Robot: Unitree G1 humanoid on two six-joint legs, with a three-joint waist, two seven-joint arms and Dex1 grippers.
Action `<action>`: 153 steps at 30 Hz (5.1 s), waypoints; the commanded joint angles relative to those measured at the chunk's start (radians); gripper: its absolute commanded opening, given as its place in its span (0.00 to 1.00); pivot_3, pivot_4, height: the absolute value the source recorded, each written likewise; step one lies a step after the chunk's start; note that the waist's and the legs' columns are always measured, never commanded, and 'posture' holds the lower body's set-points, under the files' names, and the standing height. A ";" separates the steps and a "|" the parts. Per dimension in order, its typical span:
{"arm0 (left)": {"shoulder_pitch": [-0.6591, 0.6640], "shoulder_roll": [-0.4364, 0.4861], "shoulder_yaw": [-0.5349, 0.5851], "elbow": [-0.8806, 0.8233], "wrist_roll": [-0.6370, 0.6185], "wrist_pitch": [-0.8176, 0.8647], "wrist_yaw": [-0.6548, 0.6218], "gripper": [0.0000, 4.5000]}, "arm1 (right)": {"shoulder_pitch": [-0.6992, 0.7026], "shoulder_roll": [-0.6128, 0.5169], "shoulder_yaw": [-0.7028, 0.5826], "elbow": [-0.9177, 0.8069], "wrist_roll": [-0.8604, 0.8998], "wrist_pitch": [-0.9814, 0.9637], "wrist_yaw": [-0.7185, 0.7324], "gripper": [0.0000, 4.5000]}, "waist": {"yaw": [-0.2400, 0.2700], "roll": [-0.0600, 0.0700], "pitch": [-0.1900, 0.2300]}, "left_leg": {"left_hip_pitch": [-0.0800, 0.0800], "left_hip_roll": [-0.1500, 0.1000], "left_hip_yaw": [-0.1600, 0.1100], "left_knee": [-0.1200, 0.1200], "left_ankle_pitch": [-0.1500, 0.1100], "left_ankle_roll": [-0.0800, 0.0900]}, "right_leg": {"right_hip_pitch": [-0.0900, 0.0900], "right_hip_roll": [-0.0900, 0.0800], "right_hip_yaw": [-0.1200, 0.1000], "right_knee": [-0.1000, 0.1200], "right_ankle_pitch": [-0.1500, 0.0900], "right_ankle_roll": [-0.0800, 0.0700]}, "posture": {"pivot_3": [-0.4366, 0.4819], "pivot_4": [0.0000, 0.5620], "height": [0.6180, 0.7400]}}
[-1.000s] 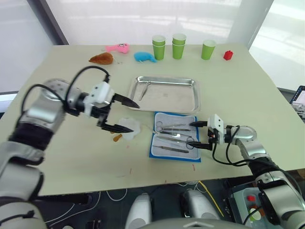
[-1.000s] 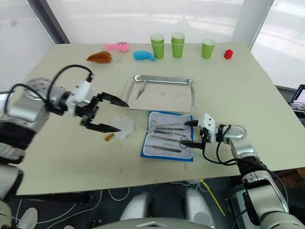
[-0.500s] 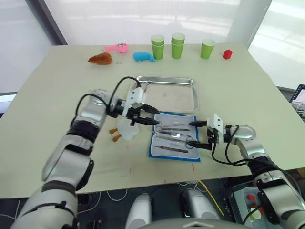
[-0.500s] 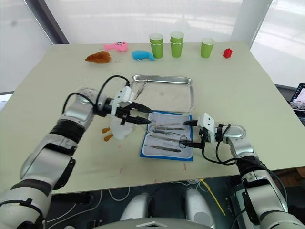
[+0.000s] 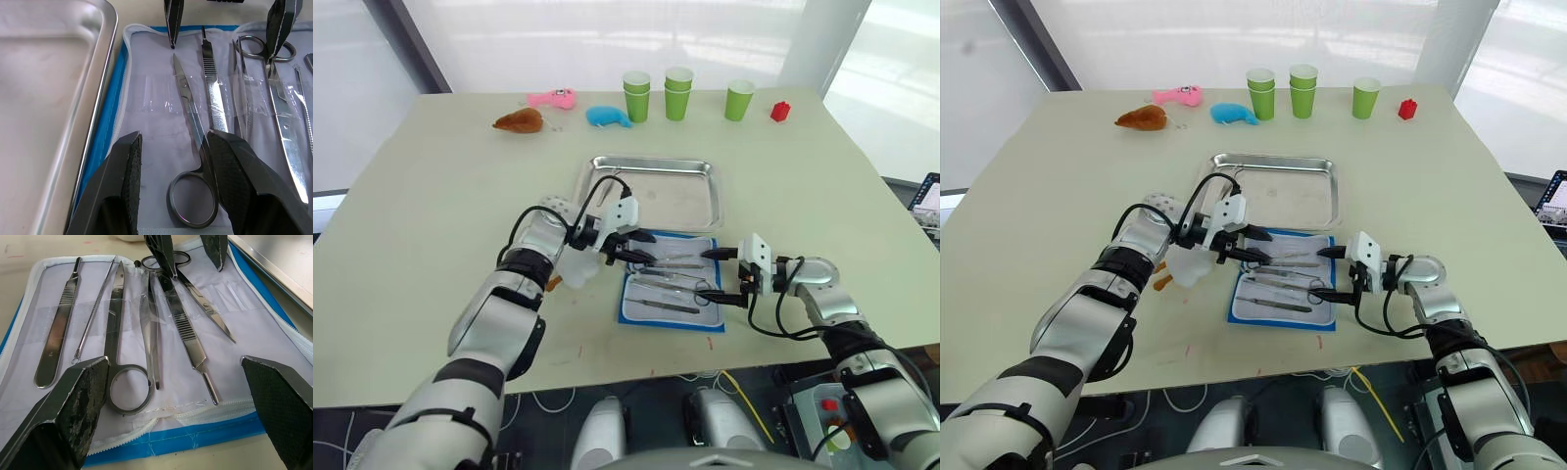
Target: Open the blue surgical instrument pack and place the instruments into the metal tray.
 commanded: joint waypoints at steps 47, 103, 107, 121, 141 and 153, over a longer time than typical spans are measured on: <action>-0.118 -0.049 0.009 -0.091 0.187 0.200 -0.079 0.01 | 0.071 0.016 0.085 0.076 -0.108 0.039 -0.033 1.00 | -0.003 0.000 0.000 | 0.000 0.000 -0.002 0.000 0.000 0.000 | 0.001 0.001 -0.001 0.000 0.000 0.000 | 0.48 0.27 1.00; -0.174 0.394 -0.206 -0.546 -0.130 0.677 -0.234 0.01 | 0.063 0.014 0.085 0.095 -0.112 0.029 -0.021 1.00 | -0.002 0.003 0.002 | 0.001 0.007 -0.004 -0.002 0.000 0.000 | -0.001 0.007 -0.003 0.000 -0.002 -0.004 | 0.48 0.27 1.00; -0.187 0.357 -0.061 -0.521 -0.205 0.811 -0.213 0.01 | 0.064 0.014 0.086 0.099 -0.108 0.028 -0.010 1.00 | -0.001 0.003 0.002 | 0.000 0.006 -0.003 -0.002 0.000 0.000 | 0.000 0.007 -0.003 0.000 -0.002 -0.004 | 0.48 0.27 1.00; -0.096 0.036 0.332 -0.547 -0.176 1.018 0.631 0.01 | 0.033 0.017 0.093 0.148 -0.118 0.013 0.016 1.00 | 0.000 0.004 0.003 | 0.001 0.006 -0.007 -0.001 0.000 0.000 | 0.001 0.006 -0.003 0.000 -0.002 -0.003 | 0.48 0.27 1.00; -0.167 -0.222 0.431 -0.095 -0.030 0.829 1.252 0.01 | 0.027 0.020 0.093 0.172 -0.125 -0.007 0.017 1.00 | -0.001 0.003 0.002 | 0.002 0.005 -0.007 -0.002 0.000 -0.001 | 0.001 0.004 -0.004 0.000 -0.001 -0.003 | 0.48 0.27 1.00; -0.152 -0.224 0.447 -0.054 -0.042 0.844 1.264 0.09 | 0.024 0.022 0.093 0.180 -0.126 -0.015 0.014 1.00 | -0.001 0.003 0.002 | 0.001 0.005 -0.006 -0.002 -0.001 -0.002 | 0.001 0.005 -0.005 0.000 -0.002 -0.003 | 0.48 0.27 1.00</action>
